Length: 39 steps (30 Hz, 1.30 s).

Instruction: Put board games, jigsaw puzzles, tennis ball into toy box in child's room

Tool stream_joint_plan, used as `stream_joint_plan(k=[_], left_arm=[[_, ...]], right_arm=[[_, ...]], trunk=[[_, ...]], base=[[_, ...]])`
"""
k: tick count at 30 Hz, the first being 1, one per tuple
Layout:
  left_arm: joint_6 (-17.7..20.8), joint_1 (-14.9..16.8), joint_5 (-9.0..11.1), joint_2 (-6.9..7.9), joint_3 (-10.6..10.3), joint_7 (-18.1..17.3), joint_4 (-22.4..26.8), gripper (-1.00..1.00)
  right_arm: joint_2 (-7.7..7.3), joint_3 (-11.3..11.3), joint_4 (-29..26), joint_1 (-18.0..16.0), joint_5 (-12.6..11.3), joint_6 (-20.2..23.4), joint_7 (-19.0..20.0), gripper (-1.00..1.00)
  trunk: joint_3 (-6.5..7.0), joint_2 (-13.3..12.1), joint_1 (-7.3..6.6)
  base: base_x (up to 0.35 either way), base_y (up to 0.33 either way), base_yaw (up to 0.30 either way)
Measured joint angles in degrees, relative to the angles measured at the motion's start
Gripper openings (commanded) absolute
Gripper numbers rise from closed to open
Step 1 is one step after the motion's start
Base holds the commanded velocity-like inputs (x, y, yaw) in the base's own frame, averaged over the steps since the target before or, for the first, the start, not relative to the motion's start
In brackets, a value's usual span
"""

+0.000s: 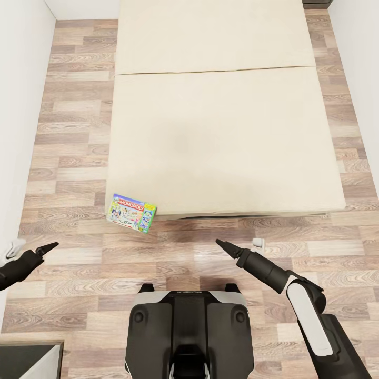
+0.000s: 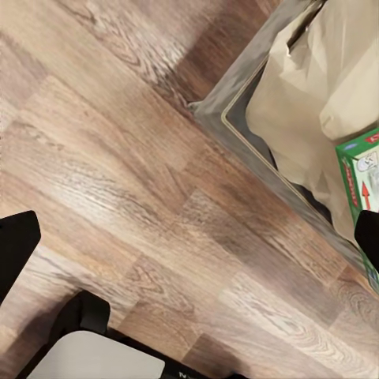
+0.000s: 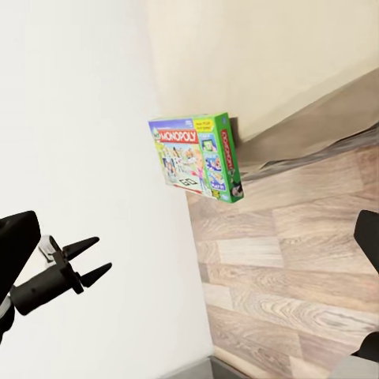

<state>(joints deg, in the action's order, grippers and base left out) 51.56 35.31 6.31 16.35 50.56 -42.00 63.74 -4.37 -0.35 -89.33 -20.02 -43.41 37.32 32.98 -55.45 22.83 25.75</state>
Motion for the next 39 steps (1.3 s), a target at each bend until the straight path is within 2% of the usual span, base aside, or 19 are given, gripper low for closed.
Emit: stream_joint_plan(k=[21, 39], left_arm=[[-0.5, 0.0, 0.0, -0.30, -0.1, 0.1, -0.8, 1.00], [-0.5, 0.0, 0.0, -0.34, -0.1, 0.0, -1.3, 1.00]], right_arm=[[-0.04, -0.2, 0.2, 0.0, 0.0, -0.2, 0.0, 1.00], [-0.02, 0.0, 0.5, 0.0, 0.1, -2.7, -0.1, 1.00]], trunk=[[0.00, 0.0, 0.00], [0.00, 0.0, 0.00]], base=[[0.000, 0.000, 0.000], [0.000, 0.059, 0.000]])
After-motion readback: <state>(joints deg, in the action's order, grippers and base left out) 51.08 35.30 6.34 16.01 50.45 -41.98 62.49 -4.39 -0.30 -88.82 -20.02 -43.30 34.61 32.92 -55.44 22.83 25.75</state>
